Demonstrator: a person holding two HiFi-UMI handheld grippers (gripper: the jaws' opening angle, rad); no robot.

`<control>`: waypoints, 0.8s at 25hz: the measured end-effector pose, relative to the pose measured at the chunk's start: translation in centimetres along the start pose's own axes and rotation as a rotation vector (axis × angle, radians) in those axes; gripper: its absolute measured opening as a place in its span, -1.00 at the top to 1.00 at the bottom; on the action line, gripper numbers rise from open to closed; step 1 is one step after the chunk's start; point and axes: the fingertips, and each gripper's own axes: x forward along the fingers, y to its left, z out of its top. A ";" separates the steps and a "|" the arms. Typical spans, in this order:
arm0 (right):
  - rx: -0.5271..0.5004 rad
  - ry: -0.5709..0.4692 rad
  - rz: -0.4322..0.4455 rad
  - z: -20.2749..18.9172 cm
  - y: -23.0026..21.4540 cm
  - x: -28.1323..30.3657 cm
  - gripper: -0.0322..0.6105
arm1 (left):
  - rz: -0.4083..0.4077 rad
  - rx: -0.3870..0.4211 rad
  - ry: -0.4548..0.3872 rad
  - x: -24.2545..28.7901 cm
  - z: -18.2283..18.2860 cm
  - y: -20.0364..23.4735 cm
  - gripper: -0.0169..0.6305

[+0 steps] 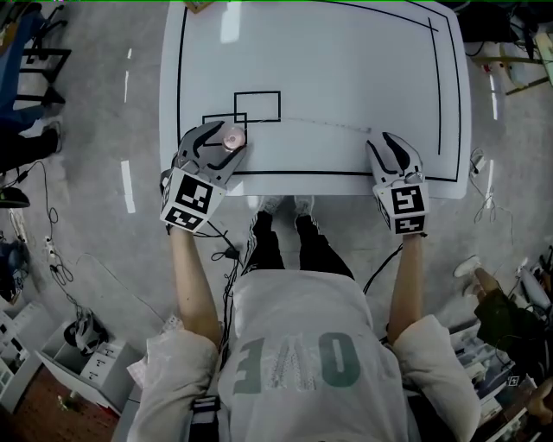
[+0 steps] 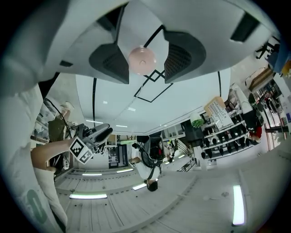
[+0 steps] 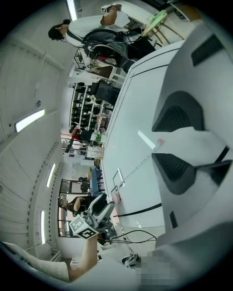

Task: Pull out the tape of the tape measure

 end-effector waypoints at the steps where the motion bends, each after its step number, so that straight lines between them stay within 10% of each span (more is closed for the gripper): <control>1: -0.002 -0.006 -0.004 0.2 -0.1 -0.1 0.47 | 0.009 0.007 -0.005 -0.1 0.3 0.2 0.22; 8: -0.004 -0.095 -0.082 4.1 -2.0 -2.2 0.47 | 0.107 0.069 -0.081 -2.7 4.5 2.1 0.23; 14: 0.020 -0.304 -0.222 11.2 -4.6 -6.8 0.76 | 0.319 0.151 -0.247 -8.5 12.0 5.7 0.77; 20: 0.013 -0.483 -0.329 17.4 -4.5 -13.1 0.79 | 0.483 0.181 -0.428 -16.2 18.9 6.0 0.85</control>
